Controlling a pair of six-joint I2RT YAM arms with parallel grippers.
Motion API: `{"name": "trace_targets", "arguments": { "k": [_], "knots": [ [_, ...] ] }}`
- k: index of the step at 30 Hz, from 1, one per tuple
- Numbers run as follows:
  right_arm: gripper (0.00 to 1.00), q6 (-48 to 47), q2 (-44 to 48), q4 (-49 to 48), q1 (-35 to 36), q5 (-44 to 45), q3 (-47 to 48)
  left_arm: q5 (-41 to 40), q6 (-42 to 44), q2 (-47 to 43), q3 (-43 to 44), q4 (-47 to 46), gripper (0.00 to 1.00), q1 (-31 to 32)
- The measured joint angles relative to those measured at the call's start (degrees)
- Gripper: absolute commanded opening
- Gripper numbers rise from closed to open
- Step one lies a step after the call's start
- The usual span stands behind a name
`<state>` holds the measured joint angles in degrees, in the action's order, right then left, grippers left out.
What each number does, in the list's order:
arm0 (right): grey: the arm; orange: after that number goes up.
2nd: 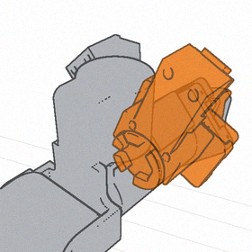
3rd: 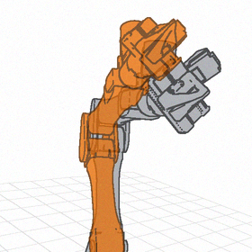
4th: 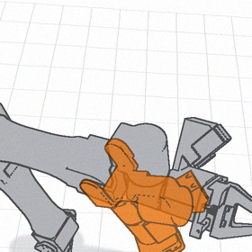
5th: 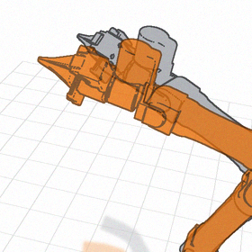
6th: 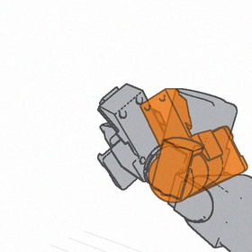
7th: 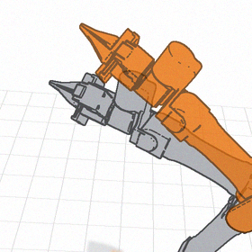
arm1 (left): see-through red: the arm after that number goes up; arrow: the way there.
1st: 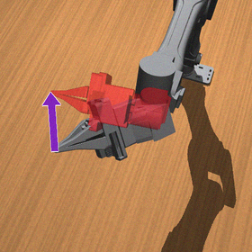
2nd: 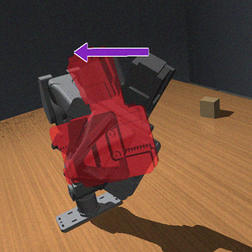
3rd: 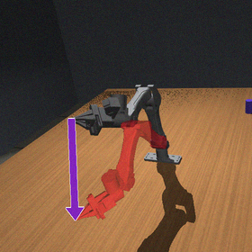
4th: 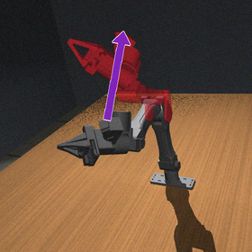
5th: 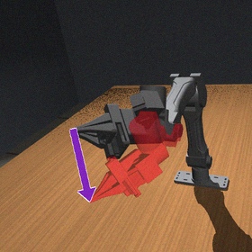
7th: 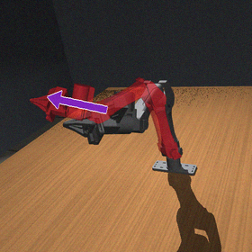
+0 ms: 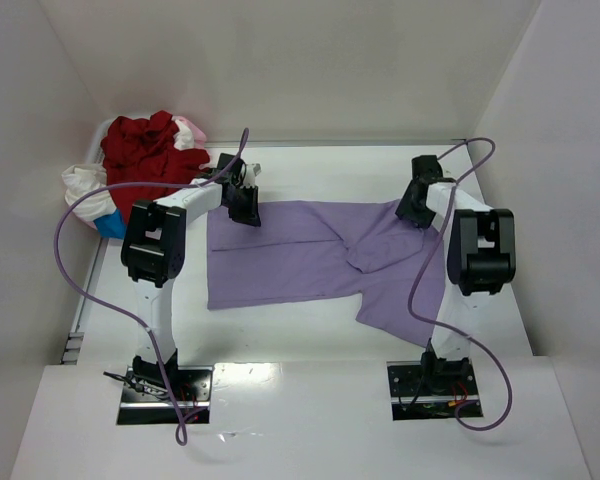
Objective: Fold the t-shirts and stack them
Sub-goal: Fold the flattened tshirt in 1/3 of the way
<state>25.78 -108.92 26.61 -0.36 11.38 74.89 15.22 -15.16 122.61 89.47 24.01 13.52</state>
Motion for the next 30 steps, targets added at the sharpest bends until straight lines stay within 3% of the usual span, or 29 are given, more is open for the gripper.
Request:
{"name": "trace_targets", "arguments": {
  "k": [2, 6, 7, 9, 17, 30],
  "knots": [
    [0.56, -0.15, -2.49, 0.0, 0.0, 0.0, 1.57, 0.0, 0.0, 0.02, 0.0, 0.0, 0.25, 0.0],
    [0.32, -0.94, -6.08, 0.09, 0.0, 0.42, 4.31, 0.0, 0.0, 0.02, 0.02, 0.02, 0.25, 0.0],
    [0.2, -1.11, -6.45, 0.02, 0.0, 0.72, 4.83, 0.0, 0.0, 0.02, 0.02, 0.0, 0.25, 0.0],
    [0.13, -1.36, -6.97, -0.04, 0.0, 1.64, 6.08, 0.0, 0.0, 0.04, 0.02, 0.02, 0.25, 0.0],
    [0.01, -1.51, -8.87, -0.04, -1.46, 4.52, 9.55, 0.04, 0.0, 0.2, 0.24, 0.13, 0.25, 0.0],
    [0.0, -4.04, -8.87, -0.28, -8.09, 6.71, 9.14, 0.02, 0.0, 0.22, 0.28, 0.22, 0.25, 0.0]
  ]
}}
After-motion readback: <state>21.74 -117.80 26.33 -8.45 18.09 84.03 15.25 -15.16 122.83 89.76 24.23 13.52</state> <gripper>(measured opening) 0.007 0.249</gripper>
